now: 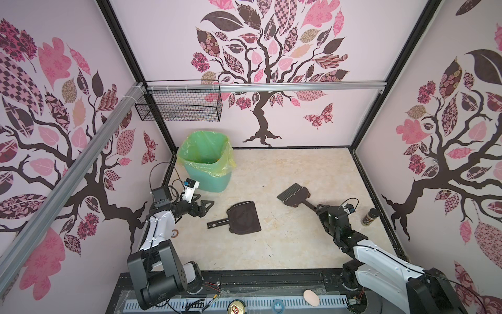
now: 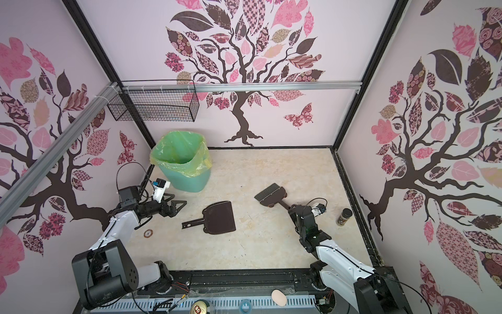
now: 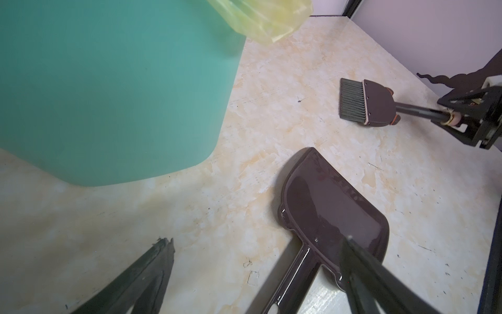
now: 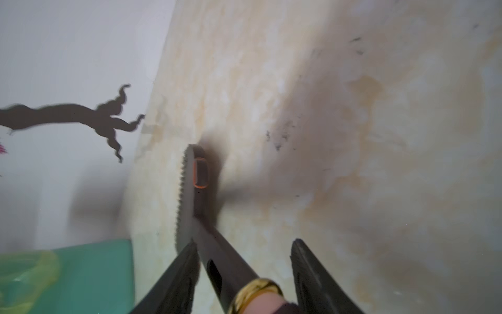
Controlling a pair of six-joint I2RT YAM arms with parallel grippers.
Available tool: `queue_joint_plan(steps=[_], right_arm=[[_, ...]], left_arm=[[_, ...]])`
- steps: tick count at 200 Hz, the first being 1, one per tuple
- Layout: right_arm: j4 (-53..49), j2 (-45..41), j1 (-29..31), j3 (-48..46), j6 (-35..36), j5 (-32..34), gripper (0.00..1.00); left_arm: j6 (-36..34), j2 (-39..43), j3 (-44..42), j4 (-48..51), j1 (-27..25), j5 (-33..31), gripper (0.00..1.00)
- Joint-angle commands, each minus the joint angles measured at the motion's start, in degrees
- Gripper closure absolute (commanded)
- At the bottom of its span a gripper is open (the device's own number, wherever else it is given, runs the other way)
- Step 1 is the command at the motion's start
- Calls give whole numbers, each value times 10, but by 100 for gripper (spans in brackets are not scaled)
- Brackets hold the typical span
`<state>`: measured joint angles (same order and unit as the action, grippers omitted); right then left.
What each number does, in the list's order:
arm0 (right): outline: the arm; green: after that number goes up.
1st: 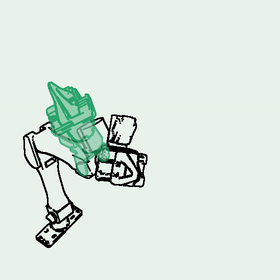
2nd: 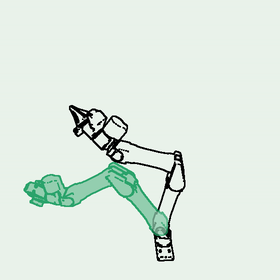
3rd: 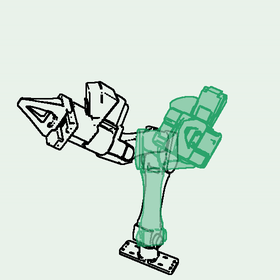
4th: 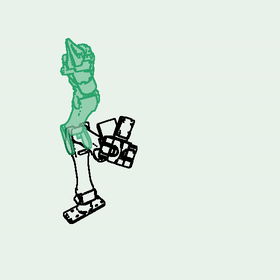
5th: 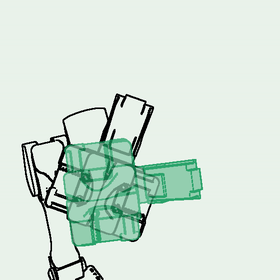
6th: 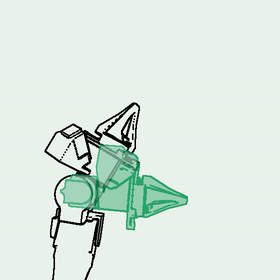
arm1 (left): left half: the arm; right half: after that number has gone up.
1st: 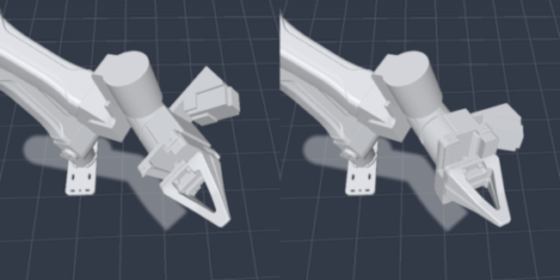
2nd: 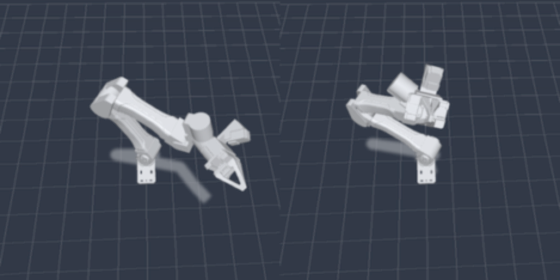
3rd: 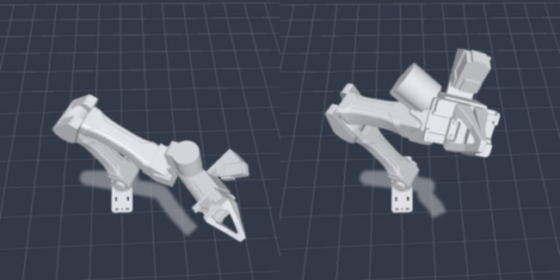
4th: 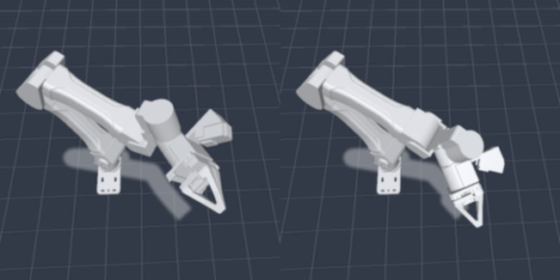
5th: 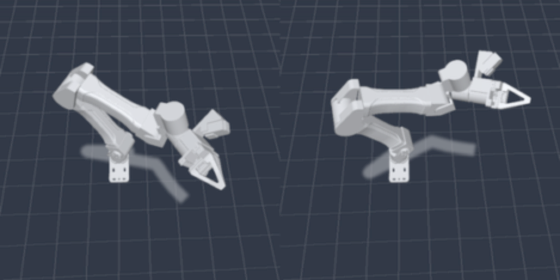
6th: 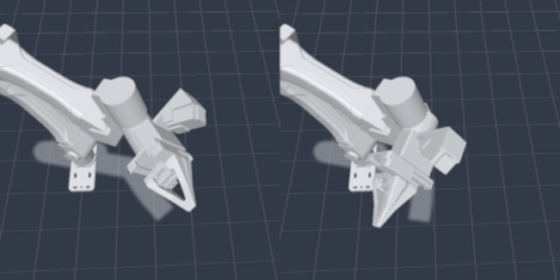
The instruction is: Sweep away the paper scraps from the table
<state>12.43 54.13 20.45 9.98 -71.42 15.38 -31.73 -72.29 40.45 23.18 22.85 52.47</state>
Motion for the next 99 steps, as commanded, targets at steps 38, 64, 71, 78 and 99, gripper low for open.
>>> queue_joint_plan(steps=[38, 64, 71, 78, 99], right_arm=[[-97, -32, 0, 13, 16, -12, 1], [-275, -77, 3, 77, 57, 37, 0], [-329, -89, 7, 99, 71, 63, 1], [-378, -99, 12, 119, 85, 91, 0], [-485, -128, 19, 171, 117, 167, 1]], left_arm=[[47, -10, 28, -44, 2, 16, 3], [159, -4, 7, -152, 2, -33, 3], [188, -2, 1, -184, 2, -49, 3], [221, -1, -6, -214, 1, -69, 3], [306, -8, -24, -305, -6, -128, 3]])
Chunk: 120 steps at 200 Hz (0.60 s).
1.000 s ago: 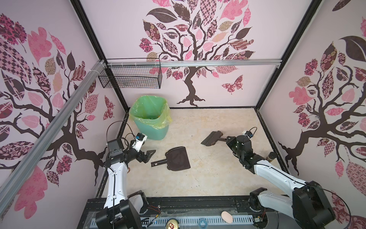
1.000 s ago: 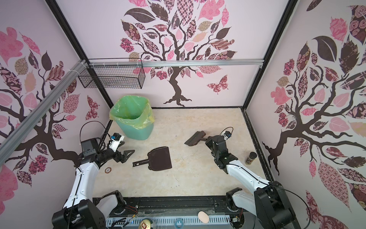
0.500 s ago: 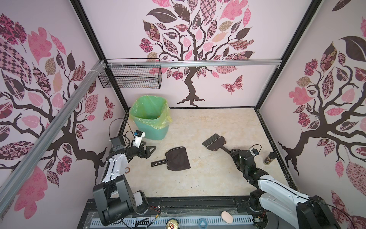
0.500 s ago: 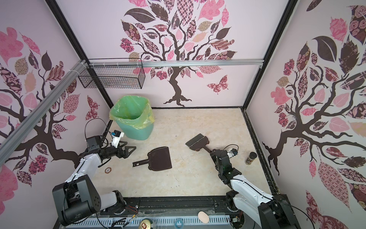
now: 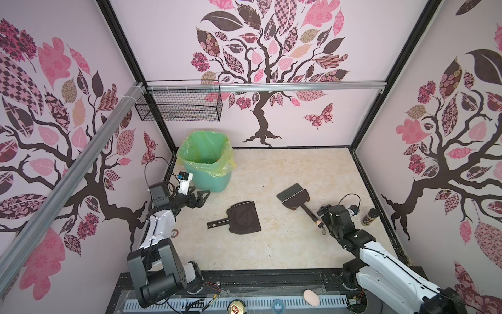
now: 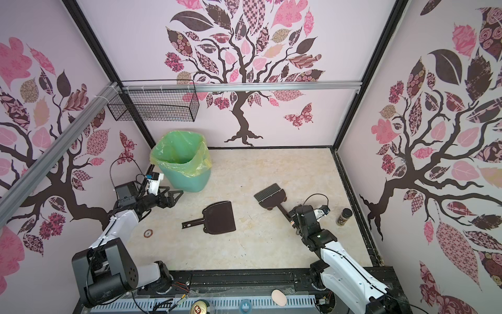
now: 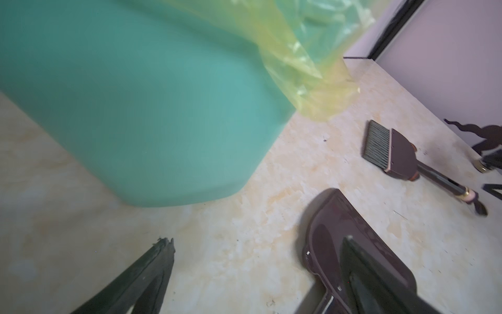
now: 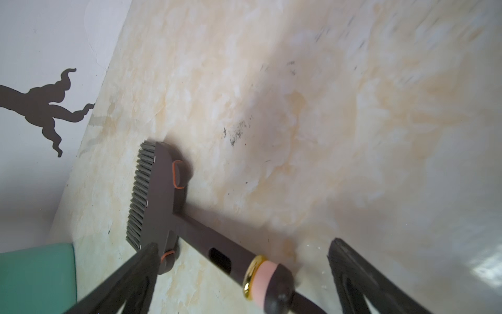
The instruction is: Sweep away the paper scraps from the table
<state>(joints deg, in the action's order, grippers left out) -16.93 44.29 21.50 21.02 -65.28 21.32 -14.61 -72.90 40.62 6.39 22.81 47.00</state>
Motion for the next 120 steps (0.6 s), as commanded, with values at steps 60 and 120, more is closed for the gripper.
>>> queue_joint_plan(steps=[60, 120], right_arm=[[48, -4, 7, 107, 437, 241, 0], [709, 199, -95, -114, 592, 91, 0]], left_arm=[[197, -54, -150, -405, -91, -248, 3], [164, -174, -188, -591, -185, -430, 3]])
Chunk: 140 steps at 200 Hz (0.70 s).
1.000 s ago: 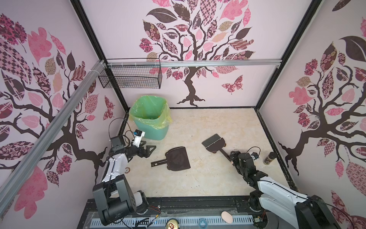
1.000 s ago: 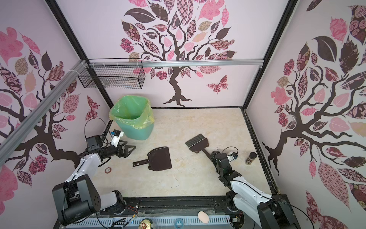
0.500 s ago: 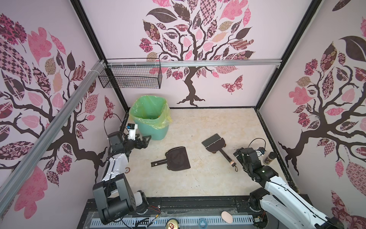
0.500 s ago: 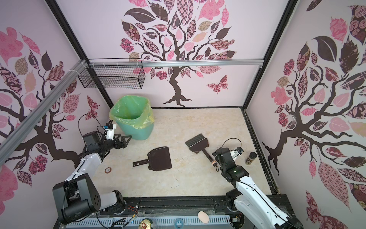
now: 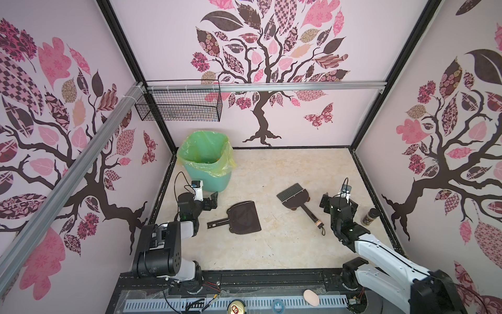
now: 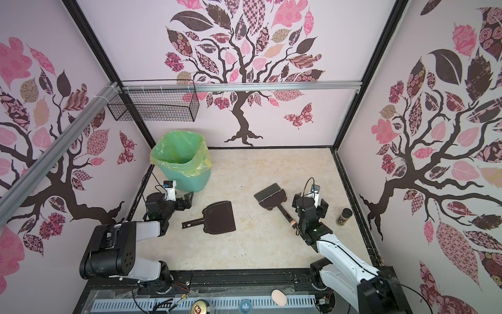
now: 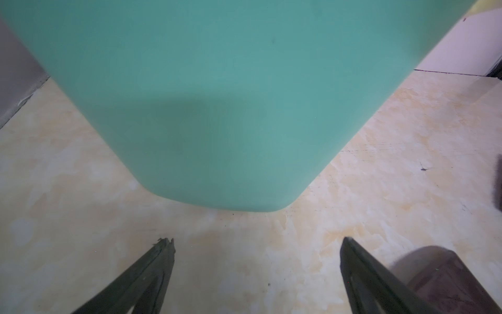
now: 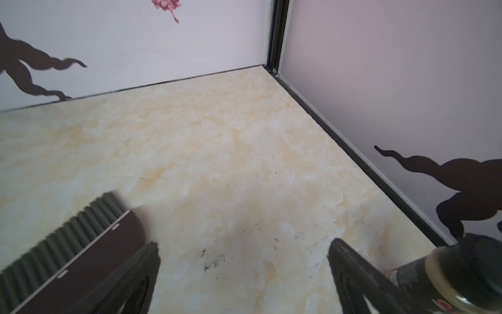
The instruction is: Sweep away the paper scraps from the table
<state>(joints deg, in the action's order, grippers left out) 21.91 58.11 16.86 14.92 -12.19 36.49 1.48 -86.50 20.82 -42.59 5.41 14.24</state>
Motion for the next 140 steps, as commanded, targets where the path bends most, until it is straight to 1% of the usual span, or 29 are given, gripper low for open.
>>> queue_joint_plan(steps=[1, 14, 23, 28, 37, 43, 51, 62, 70, 75, 86, 140], right_arm=[[329, 65, -50, -56, 62, -61, 0], [436, 141, -65, -74, 72, -65, 0], [528, 204, -68, -74, 97, -57, 0], [565, 233, -71, -77, 104, -71, 0], [590, 282, -79, -65, 100, -86, 0], [610, 310, -82, -59, 113, -110, 0], [593, 327, -82, -49, 120, -141, 0], [595, 342, -83, -36, 118, -126, 0], [549, 334, -84, -21, 113, -123, 0], [522, 327, -88, -13, 107, -133, 0], [492, 325, -100, 0, 97, -149, 0], [500, 325, -103, -3, 96, -154, 0]], left_arm=[[2, -38, 9, -99, -13, -105, 3], [-10, -22, 11, -65, -24, -117, 3], [-5, -29, 5, -88, -24, -125, 3], [-2, -31, 4, -95, -24, -130, 3], [-5, -27, 7, -80, -24, -130, 3], [-3, -24, 15, -62, -24, -129, 3], [-5, -29, 15, -70, -24, -127, 3], [-5, -28, 15, -66, -24, -127, 3], [-4, -25, 15, -61, -24, -128, 3], [-4, -27, 15, -66, -24, -128, 3], [-4, -26, 16, -62, -24, -128, 3], [-1, -27, 16, -62, -24, -141, 3]])
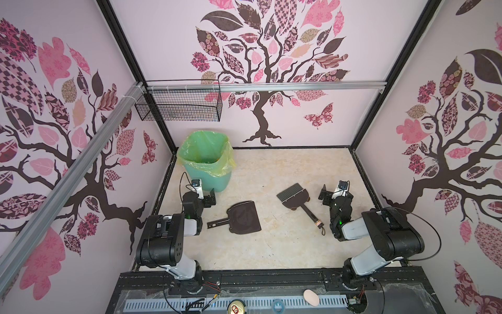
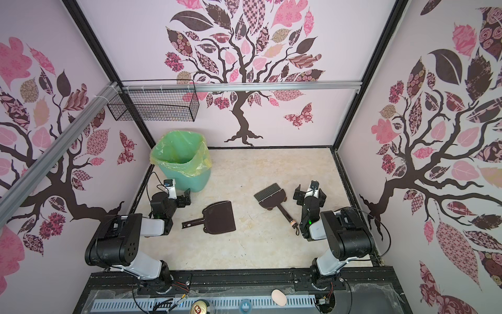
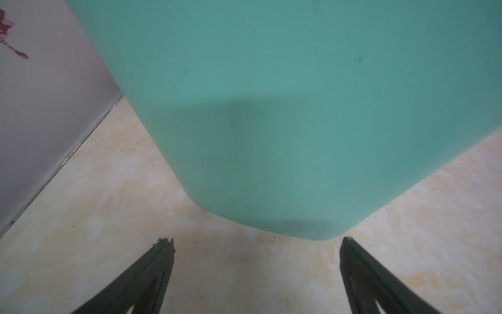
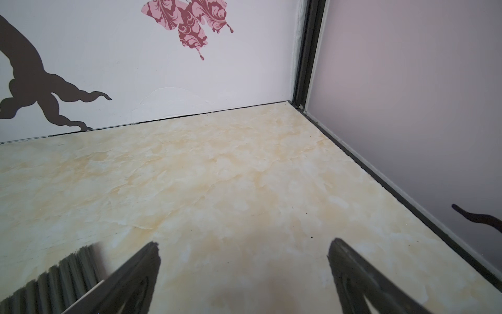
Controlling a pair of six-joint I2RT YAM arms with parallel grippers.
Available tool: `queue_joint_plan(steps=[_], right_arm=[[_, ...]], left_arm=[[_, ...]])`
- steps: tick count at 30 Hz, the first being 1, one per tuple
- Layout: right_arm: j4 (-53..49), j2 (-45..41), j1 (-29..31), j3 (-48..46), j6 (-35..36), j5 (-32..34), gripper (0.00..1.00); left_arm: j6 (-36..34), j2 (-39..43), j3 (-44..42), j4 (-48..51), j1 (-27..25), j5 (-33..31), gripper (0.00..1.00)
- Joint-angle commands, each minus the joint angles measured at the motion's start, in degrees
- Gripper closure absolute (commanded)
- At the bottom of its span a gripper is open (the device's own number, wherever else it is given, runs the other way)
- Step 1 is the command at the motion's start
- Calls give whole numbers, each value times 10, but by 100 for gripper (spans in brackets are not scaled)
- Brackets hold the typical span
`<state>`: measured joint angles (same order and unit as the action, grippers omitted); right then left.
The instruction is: Sweep away the paper scraps from the table
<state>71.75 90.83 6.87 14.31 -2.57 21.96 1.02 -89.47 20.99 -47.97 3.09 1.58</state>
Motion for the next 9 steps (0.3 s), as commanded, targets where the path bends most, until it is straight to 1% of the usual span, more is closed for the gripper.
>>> queue_joint_plan(steps=[1, 7, 9], right_arm=[[1, -2, -3, 4, 0, -9, 0], [2, -2, -3, 4, 0, -8, 1], [21, -5, -3, -9, 4, -5, 0]], left_arm=[[4, 2, 14, -8, -1, -14, 3], [2, 2, 16, -6, -2, -16, 3], [3, 3, 16, -6, -2, -16, 3]])
